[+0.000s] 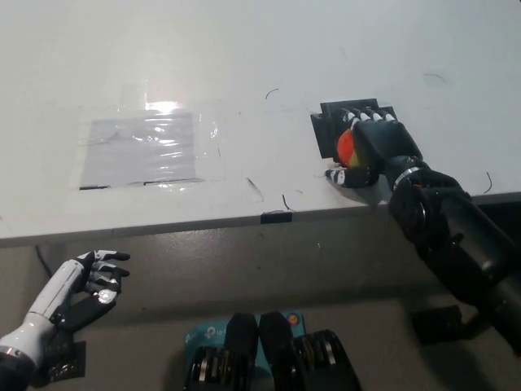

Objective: The robot uses right hand to squeeze a small tennis ball placed on the black area of the table

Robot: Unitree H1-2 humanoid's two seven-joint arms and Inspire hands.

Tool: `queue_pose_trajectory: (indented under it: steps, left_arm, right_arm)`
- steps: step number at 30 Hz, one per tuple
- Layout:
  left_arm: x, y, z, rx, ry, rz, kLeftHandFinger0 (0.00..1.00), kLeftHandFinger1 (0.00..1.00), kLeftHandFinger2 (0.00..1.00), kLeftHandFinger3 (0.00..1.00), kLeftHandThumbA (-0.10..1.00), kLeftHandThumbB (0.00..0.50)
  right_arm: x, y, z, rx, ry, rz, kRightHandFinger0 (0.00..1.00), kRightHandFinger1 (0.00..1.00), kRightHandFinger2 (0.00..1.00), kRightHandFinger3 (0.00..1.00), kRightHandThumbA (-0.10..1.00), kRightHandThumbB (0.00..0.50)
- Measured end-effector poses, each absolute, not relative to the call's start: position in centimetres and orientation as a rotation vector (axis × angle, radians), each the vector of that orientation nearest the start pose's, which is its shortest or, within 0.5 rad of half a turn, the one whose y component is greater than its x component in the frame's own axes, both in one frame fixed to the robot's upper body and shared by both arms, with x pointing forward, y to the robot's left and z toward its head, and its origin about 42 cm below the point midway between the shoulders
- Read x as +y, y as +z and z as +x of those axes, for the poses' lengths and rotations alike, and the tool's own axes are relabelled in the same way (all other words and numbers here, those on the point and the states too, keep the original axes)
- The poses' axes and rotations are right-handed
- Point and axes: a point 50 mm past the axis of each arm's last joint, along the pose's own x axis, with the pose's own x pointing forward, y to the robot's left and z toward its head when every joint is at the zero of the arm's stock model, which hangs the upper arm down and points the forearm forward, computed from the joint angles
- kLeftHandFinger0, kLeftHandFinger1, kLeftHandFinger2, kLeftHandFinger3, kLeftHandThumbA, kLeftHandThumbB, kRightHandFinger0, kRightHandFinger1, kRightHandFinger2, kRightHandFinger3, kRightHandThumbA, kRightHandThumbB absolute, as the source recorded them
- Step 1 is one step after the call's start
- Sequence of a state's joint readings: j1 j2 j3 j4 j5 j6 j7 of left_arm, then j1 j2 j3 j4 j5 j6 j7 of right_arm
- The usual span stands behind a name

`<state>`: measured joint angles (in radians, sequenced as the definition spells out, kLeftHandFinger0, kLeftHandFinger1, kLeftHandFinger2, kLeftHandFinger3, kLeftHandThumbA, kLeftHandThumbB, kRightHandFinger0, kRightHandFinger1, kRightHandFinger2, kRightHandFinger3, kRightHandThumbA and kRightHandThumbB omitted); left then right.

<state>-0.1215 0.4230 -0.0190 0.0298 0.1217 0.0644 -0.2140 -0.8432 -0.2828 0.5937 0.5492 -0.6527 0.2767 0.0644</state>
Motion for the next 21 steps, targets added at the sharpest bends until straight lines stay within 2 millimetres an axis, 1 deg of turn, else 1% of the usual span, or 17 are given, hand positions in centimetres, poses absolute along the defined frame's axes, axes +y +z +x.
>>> queue_pose_trajectory:
  steps: [3,7,8,10,11,12,13,14,15,16,17,18,19,20,21]
  left_arm:
    - [33.1,14.1,32.3,0.032,-0.204,0.546,0.43,0.5,0.61,0.71,0.36,0.056]
    - [33.1,14.1,32.3,0.032,-0.204,0.546,0.43,0.5,0.6,0.71,0.37,0.057]
    - [33.1,14.1,32.2,0.033,-0.204,0.546,0.44,0.51,0.61,0.71,0.4,0.064]
    - [33.1,14.0,32.2,0.036,-0.204,0.546,0.44,0.51,0.62,0.71,0.41,0.072]
    - [33.1,14.0,32.1,0.037,-0.204,0.545,0.44,0.51,0.62,0.71,0.41,0.073]
    - [33.1,13.9,32.1,0.038,-0.204,0.545,0.42,0.5,0.61,0.71,0.37,0.062]
    - [33.2,13.9,32.0,0.04,-0.203,0.545,0.41,0.49,0.6,0.7,0.35,0.059]
    - [33.2,13.8,31.9,0.042,-0.203,0.544,0.41,0.49,0.6,0.69,0.37,0.065]
    - [33.2,13.7,31.8,0.046,-0.203,0.543,0.4,0.49,0.59,0.69,0.37,0.067]
    - [33.2,13.7,31.7,0.047,-0.203,0.543,0.4,0.49,0.59,0.69,0.38,0.067]
    - [33.3,13.6,31.6,0.049,-0.202,0.543,0.41,0.5,0.61,0.71,0.38,0.048]
    - [33.3,13.5,31.6,0.051,-0.201,0.542,0.42,0.5,0.61,0.71,0.38,0.048]
    - [33.3,13.5,31.6,0.051,-0.201,0.542,0.42,0.51,0.61,0.71,0.38,0.053]
    - [33.3,13.5,31.5,0.052,-0.201,0.542,0.42,0.5,0.61,0.71,0.39,0.06]
    - [33.3,13.5,31.5,0.051,-0.201,0.542,0.42,0.5,0.61,0.7,0.39,0.061]
  right_arm:
    - [-15.1,23.6,50.3,-0.121,0.274,-1.313,1.0,1.0,1.0,1.0,1.0,0.5]
    - [-14.9,24.7,50.1,-0.143,0.262,-1.291,1.0,1.0,1.0,1.0,1.0,0.5]
    - [-14.9,24.8,50.0,-0.145,0.259,-1.286,1.0,1.0,1.0,1.0,1.0,0.5]
    - [-15.2,25.2,49.9,-0.146,0.245,-1.267,1.0,1.0,1.0,1.0,1.0,0.5]
    - [-15.3,25.3,49.8,-0.148,0.24,-1.258,1.0,1.0,1.0,1.0,1.0,0.5]
    - [-15.4,25.4,49.6,-0.153,0.237,-1.246,1.0,1.0,1.0,1.0,1.0,0.5]
    - [-15.5,25.4,49.3,-0.161,0.235,-1.235,1.0,1.0,1.0,1.0,0.91,0.459]
    - [-15.7,25.6,49.0,-0.168,0.233,-1.225,1.0,1.0,1.0,1.0,0.6,0.335]
    - [-16.0,25.8,48.5,-0.181,0.23,-1.215,1.0,1.0,1.0,1.0,0.49,0.303]
    - [-16.3,26.0,48.2,-0.19,0.227,-1.21,1.0,1.0,1.0,1.0,0.48,0.3]
    - [-16.7,26.4,47.6,-0.204,0.221,-1.2,0.73,1.0,1.0,1.0,0.35,0.251]
    - [-17.0,27.0,47.2,-0.22,0.212,-1.194,0.67,1.0,1.0,1.0,0.33,0.24]
    - [-17.2,27.0,47.1,-0.219,0.209,-1.193,0.32,0.58,0.91,0.86,0.21,0.22]
    - [-17.9,28.1,46.4,-0.243,0.182,-1.172,0.08,0.24,0.52,0.78,0.25,0.216]
    - [-18.5,28.7,45.9,-0.262,0.156,-1.146,0.0,0.11,0.39,0.73,0.28,0.22]
